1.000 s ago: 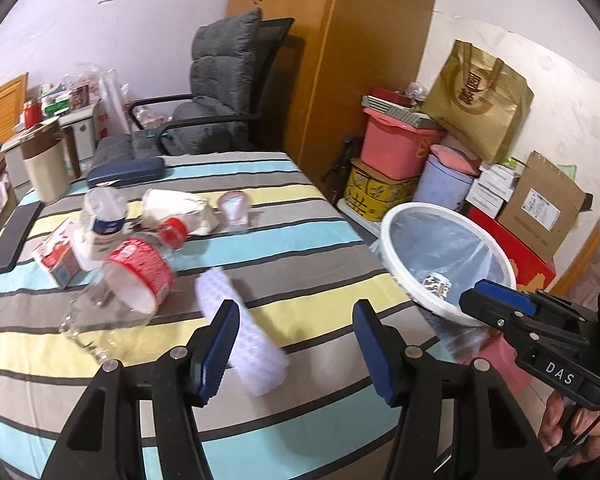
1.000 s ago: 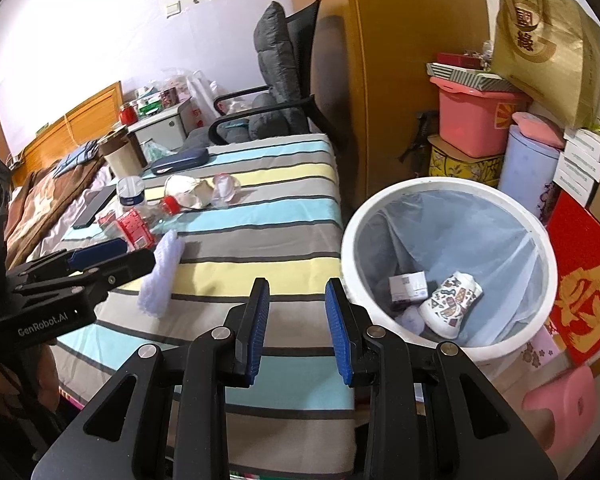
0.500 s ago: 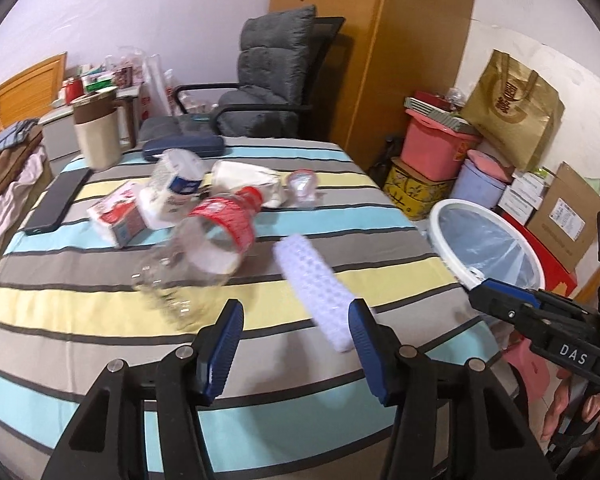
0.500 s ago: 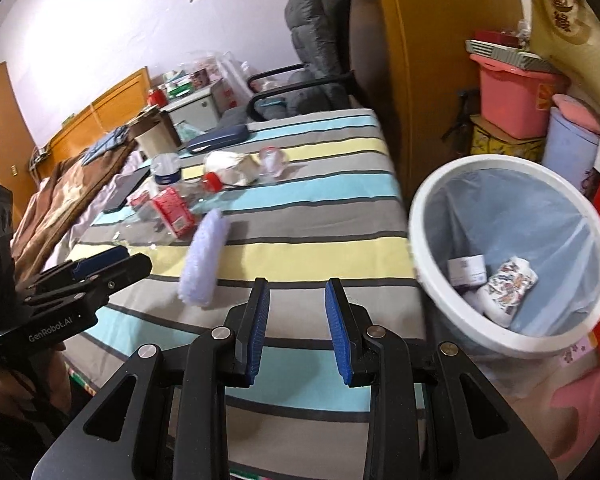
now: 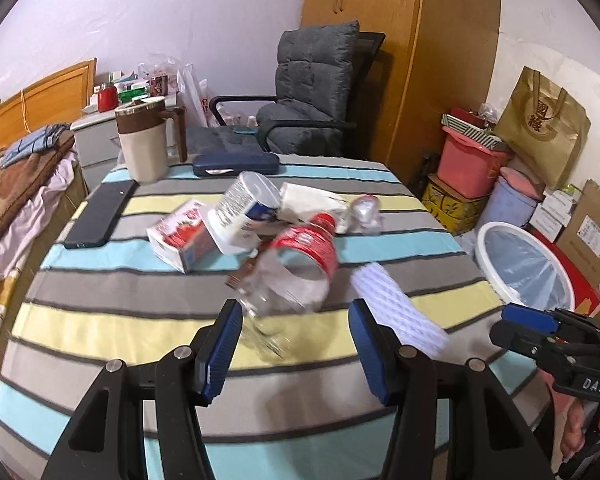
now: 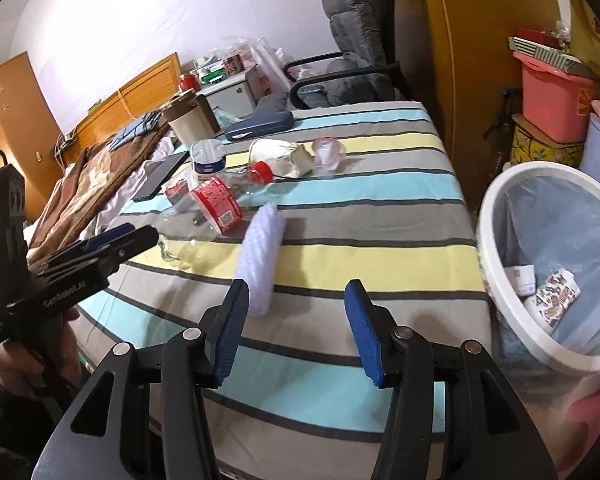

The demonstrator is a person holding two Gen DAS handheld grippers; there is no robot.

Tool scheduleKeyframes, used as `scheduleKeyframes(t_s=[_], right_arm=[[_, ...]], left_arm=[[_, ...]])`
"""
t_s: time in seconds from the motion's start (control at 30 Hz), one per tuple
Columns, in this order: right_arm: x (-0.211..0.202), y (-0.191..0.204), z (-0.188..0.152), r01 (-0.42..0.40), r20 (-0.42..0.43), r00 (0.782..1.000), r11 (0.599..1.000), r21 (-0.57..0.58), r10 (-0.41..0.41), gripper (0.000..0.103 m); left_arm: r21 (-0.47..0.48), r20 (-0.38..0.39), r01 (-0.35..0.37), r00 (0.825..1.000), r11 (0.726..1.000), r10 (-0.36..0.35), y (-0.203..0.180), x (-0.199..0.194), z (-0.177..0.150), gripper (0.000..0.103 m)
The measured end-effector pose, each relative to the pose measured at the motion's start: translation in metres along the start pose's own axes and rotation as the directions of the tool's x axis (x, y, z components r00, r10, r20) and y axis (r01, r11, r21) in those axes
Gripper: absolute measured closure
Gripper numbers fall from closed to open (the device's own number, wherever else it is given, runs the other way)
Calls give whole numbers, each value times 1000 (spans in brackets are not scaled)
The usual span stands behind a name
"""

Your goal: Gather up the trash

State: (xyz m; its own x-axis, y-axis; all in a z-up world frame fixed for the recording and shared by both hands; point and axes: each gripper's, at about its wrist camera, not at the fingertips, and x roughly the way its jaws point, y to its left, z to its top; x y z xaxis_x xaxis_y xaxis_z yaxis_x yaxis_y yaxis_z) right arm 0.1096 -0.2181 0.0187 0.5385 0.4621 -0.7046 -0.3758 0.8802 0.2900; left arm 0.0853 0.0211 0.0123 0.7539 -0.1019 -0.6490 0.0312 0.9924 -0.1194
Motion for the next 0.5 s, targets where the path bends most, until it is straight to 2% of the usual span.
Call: scheduleKeyframes(t_s=[0.1, 0.33, 0.5], right_arm=[[8, 4, 3, -15, -16, 1000, 1000, -8, 15, 51], [21, 10, 7, -43, -47, 998, 999, -10, 42, 51], [31, 10, 10, -48, -67, 997, 999, -1, 48, 51]], left_arm=[[35, -15, 7, 1000, 999, -6, 5, 11, 8, 44], [108, -73, 41, 997, 993, -33, 7, 44, 18, 43], [127, -132, 80, 989, 989, -64, 9, 68, 20, 41]])
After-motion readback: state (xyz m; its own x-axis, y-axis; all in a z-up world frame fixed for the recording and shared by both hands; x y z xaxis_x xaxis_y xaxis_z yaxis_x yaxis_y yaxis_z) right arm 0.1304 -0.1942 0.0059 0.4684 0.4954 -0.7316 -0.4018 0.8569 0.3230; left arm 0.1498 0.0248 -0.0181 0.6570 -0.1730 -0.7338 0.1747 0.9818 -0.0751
